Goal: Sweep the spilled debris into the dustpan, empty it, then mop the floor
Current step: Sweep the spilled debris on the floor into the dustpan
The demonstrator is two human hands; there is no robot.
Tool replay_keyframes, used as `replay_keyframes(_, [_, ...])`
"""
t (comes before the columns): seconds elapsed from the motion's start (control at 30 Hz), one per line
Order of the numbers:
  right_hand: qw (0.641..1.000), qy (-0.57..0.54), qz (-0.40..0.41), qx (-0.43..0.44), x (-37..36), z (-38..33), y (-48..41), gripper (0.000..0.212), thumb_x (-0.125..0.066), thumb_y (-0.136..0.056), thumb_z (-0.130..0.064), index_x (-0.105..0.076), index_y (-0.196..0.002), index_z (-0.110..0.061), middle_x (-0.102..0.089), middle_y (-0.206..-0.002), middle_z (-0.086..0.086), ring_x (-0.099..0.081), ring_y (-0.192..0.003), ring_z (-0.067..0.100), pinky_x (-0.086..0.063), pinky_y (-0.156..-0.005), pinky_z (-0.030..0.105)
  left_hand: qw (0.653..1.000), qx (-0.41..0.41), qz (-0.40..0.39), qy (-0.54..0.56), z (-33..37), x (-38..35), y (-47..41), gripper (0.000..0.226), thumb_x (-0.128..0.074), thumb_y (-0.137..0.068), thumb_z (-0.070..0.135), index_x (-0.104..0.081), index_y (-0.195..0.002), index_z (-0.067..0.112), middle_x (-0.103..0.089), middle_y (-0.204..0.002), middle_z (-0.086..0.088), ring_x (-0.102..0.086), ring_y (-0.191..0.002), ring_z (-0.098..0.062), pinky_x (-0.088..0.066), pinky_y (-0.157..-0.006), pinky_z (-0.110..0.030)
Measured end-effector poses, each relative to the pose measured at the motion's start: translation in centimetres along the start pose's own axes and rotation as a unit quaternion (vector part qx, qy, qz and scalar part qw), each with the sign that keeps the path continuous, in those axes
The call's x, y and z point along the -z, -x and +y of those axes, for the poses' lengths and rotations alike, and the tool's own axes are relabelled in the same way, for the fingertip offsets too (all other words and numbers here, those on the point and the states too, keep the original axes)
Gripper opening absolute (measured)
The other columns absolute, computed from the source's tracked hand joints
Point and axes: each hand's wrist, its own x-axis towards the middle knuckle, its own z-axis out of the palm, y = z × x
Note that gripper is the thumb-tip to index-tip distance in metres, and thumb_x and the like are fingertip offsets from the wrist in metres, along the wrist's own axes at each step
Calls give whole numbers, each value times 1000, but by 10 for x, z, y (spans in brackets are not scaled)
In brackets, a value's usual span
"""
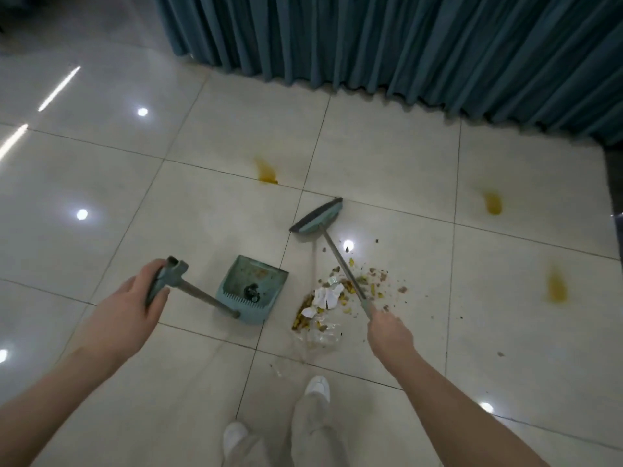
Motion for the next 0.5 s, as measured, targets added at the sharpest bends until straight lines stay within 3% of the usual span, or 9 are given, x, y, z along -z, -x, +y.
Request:
replay_keyframes(0.1, [1000, -8, -10, 7, -28, 21, 43, 50, -32, -98, -11, -32, -144, -30, -43, -71, -5, -47, -61, 12, -39, -52, 25, 1000, -24, -7, -1, -4, 6, -14, 38, -47, -96, 31, -34, -133, 31, -63, -104, -15, -59, -77, -37, -43, -61, -38])
replay_keyframes(0.3, [998, -43, -34, -40, -81, 58, 131, 67, -28, -98, -18, 2, -149, -49, -51, -83, -2, -53, -72, 18, -43, -66, 31, 996, -90, -4, -19, -19, 23, -36, 38, -50, -96, 29, -37, -132, 29, -63, -97, -15, -59, -72, -36, -43, -59, -36])
replay_keyframes(0.4, [996, -47, -43, -67, -96, 56, 172, 66, -30, -100, -26, 9, -147, -52, -52, -86, -1, -54, -75, 18, -44, -70, 30, 994, -105, -12, -18, -35, 29, -46, 39, -50, -96, 29, -36, -132, 30, -63, -98, -13, -55, -67, -32, -45, -57, -38])
replay_keyframes(0.5, [993, -59, -36, -94, -99, 34, 200, 60, -32, -100, -29, -2, -148, -50, -52, -84, 0, -53, -75, 20, -43, -66, 31, 992, -124, -21, -25, -53, 35, -53, 38, -50, -96, 27, -36, -131, 31, -65, -98, -12, -61, -70, -37, -48, -57, -41])
